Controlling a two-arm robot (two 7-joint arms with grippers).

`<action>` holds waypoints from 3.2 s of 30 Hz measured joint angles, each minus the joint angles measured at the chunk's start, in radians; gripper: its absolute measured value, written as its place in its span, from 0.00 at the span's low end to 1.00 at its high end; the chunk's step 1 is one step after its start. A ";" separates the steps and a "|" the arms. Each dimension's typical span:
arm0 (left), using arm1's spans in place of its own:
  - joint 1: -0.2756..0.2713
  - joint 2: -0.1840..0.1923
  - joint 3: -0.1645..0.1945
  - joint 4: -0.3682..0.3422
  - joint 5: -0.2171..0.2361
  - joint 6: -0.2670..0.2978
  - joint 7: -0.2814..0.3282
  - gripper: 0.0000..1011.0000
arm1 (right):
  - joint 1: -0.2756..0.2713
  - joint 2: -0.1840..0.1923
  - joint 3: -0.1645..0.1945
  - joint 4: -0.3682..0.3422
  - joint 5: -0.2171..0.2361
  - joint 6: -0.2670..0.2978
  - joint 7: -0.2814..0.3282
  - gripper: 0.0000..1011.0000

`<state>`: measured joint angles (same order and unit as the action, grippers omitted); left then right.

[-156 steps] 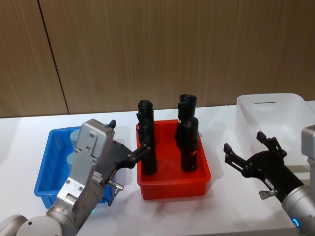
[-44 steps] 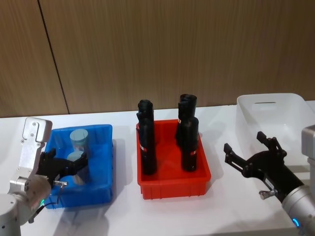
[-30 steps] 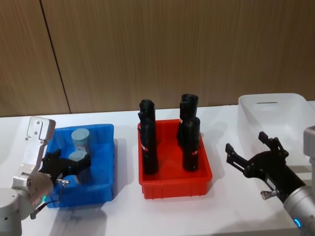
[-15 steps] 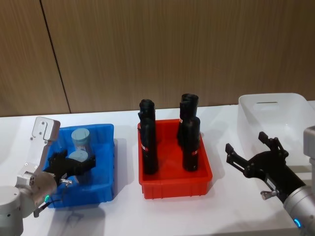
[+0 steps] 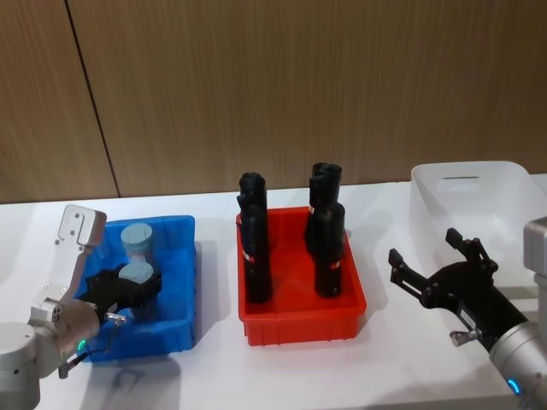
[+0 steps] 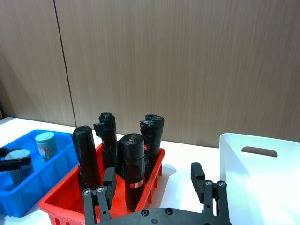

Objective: Pick the cotton swabs from the blue box and place them into the white box.

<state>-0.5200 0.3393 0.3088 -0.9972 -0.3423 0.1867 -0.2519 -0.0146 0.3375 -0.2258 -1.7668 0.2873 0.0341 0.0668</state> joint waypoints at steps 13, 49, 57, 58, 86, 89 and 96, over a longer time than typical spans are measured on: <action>0.001 0.000 0.000 -0.020 0.025 0.014 0.021 0.66 | 0.000 0.000 0.000 0.000 0.000 0.000 0.000 0.99; 0.032 0.056 -0.016 -0.370 0.066 -0.028 -0.216 0.66 | 0.000 0.000 0.000 0.000 0.000 0.000 0.000 0.99; 0.002 0.047 -0.009 -0.399 0.054 -0.023 -0.329 0.66 | 0.000 0.000 0.000 0.000 0.000 0.000 0.000 0.99; -0.007 0.042 -0.007 -0.401 0.052 -0.021 -0.350 0.66 | 0.000 0.000 0.000 0.000 0.000 0.000 0.000 0.99; -0.196 -0.070 0.053 -0.240 0.012 0.031 -0.684 0.66 | 0.000 0.000 0.000 0.000 0.000 0.000 0.000 0.99; -0.206 -0.076 0.056 -0.227 0.010 0.034 -0.700 0.66 | 0.000 0.000 0.000 0.000 0.000 0.000 0.000 0.99; -0.222 -0.086 0.061 -0.208 0.007 0.038 -0.723 0.66 | 0.004 0.000 0.000 0.001 -0.007 0.007 0.016 0.99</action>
<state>-0.7421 0.2529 0.3699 -1.2048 -0.3356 0.2246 -0.9745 -0.0102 0.3376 -0.2258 -1.7663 0.2806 0.0409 0.0828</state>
